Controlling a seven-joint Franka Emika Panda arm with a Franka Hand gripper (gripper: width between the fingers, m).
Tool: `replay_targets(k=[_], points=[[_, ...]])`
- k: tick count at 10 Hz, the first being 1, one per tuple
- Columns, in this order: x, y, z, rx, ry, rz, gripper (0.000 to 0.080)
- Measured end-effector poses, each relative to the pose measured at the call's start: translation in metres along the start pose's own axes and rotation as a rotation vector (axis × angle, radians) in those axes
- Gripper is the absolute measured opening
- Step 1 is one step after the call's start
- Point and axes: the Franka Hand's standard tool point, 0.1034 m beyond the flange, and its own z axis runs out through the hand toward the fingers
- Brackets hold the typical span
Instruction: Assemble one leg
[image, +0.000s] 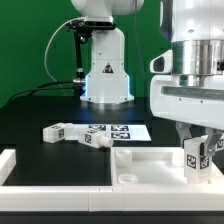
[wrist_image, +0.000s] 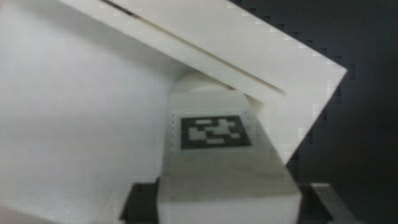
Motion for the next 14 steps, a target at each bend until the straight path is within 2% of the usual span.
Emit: replay_targets(k=[6,7,8,10,11,12,14], points=[[0.0000,0.0000,0.0000,0.000,0.000,0.000,0.0287],[-0.0008,0.0013,-0.0008,0.008,-0.029,0.231,0.0287],[-0.0004,0.0023,-0.0008,-0.002,-0.043,0.364,0.0287],[-0.0020,0.0020,-0.0003,-0.003,-0.061,0.695,0.0287],[-0.0045,0.0000,-0.0001,0.008,-0.065,0.854,0.0287],[-0.0064,-0.0014,-0.0003,0.016,-0.065,0.929,0.0287],[-0.0060,-0.0011,-0.0001,0.016,-0.064,0.902,0.0287]])
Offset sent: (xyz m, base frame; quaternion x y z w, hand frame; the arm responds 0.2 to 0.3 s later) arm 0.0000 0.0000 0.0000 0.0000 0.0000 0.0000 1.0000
